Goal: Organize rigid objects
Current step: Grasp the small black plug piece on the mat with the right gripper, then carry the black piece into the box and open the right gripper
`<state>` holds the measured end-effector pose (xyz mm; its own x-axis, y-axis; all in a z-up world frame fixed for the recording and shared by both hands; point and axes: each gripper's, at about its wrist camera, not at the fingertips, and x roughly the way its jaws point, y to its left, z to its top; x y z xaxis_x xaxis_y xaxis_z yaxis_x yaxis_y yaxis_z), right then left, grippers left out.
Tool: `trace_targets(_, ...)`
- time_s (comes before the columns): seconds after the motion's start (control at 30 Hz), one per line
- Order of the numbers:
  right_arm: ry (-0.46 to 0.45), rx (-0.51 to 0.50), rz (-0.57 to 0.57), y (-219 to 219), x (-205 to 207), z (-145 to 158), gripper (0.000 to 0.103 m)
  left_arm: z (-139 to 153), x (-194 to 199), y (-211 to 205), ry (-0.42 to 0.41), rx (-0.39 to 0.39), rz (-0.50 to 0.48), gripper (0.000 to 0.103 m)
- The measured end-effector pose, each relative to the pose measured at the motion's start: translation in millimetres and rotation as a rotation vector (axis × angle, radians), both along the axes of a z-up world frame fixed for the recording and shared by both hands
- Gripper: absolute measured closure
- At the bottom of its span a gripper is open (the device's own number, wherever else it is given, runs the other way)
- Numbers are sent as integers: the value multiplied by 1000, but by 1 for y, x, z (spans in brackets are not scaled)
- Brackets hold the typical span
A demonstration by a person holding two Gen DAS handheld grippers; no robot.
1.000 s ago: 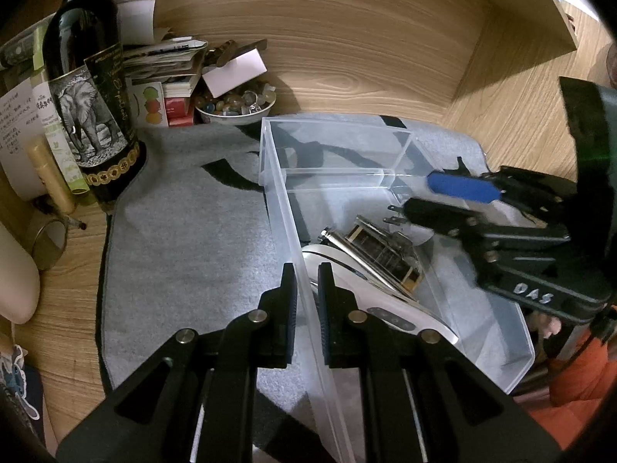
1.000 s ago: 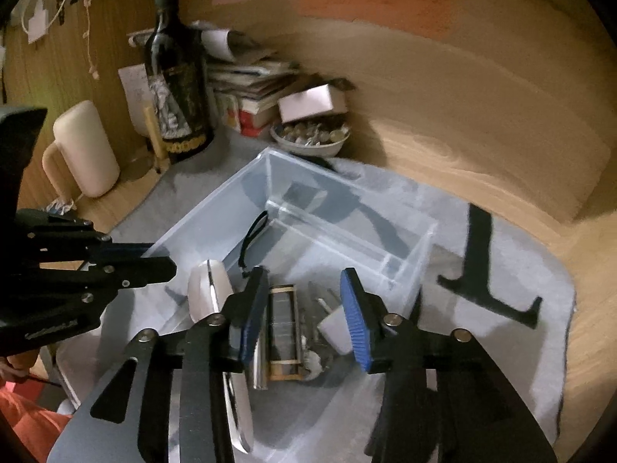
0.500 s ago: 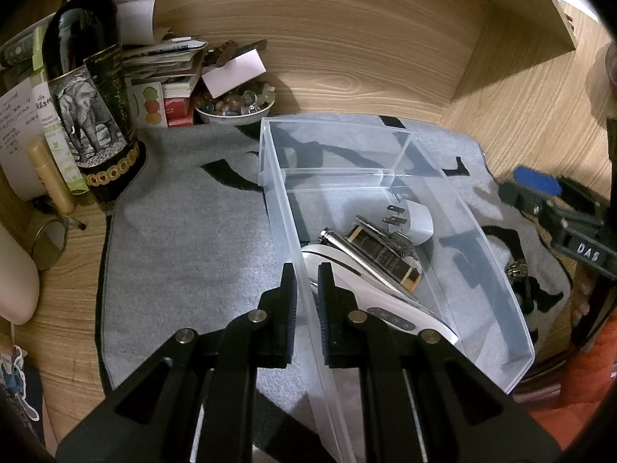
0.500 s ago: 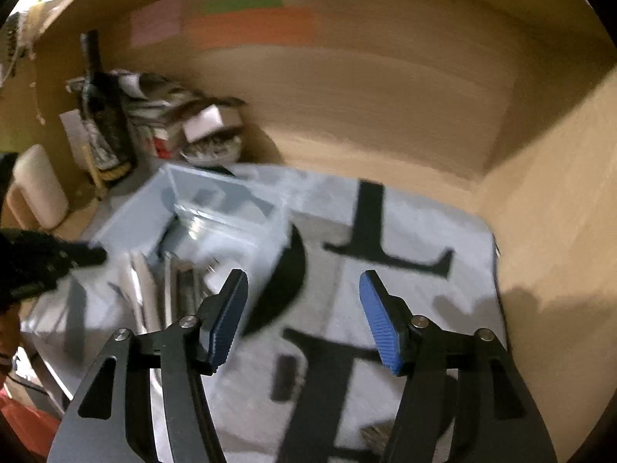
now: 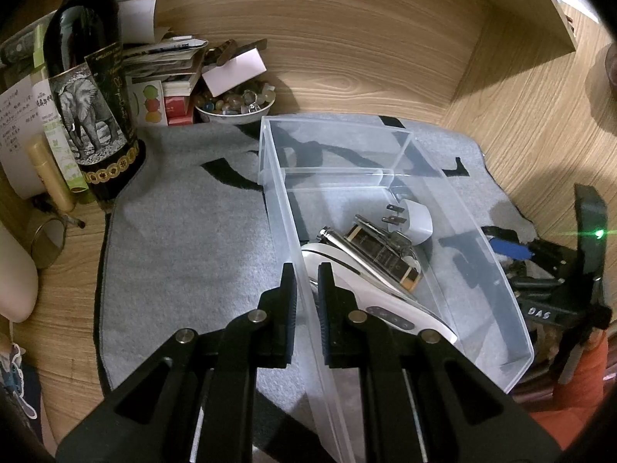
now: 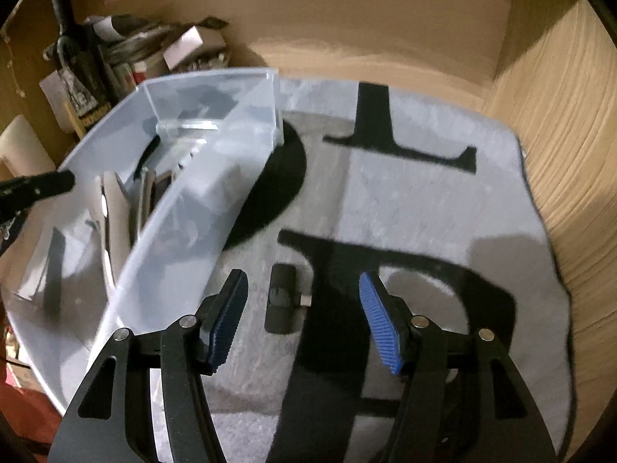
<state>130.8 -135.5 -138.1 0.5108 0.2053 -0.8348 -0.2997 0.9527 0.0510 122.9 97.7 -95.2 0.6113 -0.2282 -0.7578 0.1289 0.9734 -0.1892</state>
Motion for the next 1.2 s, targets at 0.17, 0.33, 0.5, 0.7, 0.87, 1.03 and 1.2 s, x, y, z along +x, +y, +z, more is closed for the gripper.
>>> trace_targets(0.17,14,-8,-16,0,1,-11,54,0,0,1,1,0,0,93)
trace_targets(0.33,15,-4,-3,-2,2,-8,79,0,0,0,0,1,0,93)
trace_targets(0.5,-2,1,4,0,1,-3,79,0,0,0,1,2,-1,93)
trace_targets(0.7,-50,17,-7,0,2,12,79,0,0,1,2,3,-2,93)
trace_targets(0.87,-106,31,-4,2,6,30,79,0,0,1,1,3,-1,93)
trace_targets(1.03,-169,45,21,9,8,51,79,0,0,1,1,5,-2,93)
trace_targets(1.2,-234,70,69,23,9,70,79,0,0,1,1,4,-1,93)
